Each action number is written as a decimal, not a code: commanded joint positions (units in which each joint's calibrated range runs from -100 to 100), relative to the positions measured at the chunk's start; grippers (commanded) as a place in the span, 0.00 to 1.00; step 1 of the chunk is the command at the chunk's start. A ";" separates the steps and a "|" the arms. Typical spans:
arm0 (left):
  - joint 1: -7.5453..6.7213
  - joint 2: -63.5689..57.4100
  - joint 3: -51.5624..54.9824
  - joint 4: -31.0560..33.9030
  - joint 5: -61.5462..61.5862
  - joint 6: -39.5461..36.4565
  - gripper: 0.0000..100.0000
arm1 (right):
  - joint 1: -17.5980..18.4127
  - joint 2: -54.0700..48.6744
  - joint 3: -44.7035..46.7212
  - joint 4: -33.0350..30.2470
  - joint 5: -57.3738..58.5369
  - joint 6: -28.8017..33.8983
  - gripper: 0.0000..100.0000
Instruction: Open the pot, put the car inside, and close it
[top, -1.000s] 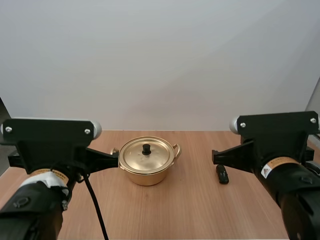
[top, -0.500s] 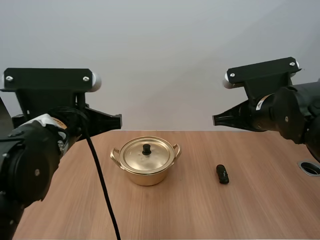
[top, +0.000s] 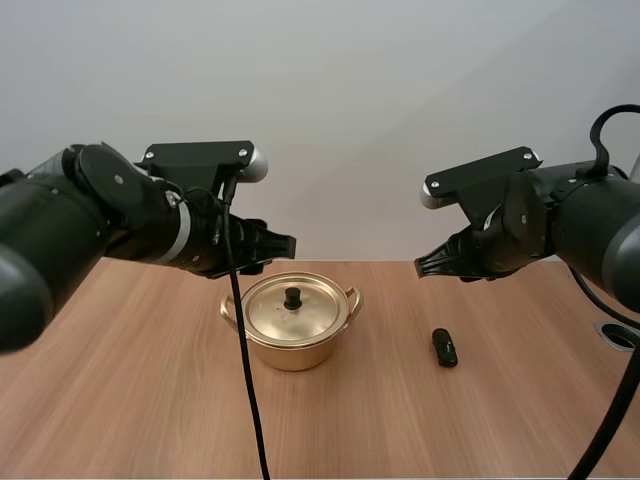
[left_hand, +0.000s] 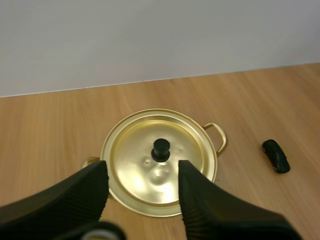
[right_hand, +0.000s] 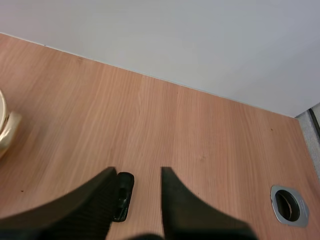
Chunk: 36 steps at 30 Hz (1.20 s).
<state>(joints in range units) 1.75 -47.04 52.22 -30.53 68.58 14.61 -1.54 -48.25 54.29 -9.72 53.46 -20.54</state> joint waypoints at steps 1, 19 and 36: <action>-0.04 13.70 -3.04 -4.01 3.82 22.30 0.88 | 0.01 0.05 -0.04 -0.45 0.12 -1.62 1.00; -7.86 33.35 -9.04 7.16 -3.65 13.59 0.83 | 0.01 2.84 -0.04 -0.45 2.70 -1.86 1.00; -7.86 39.83 -11.64 7.04 -10.02 15.00 0.83 | 0.01 2.84 -0.04 -0.45 3.31 -1.86 1.00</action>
<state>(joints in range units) -6.10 -7.21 41.08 -23.49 58.60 29.53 -1.54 -45.41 54.29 -10.19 56.71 -22.41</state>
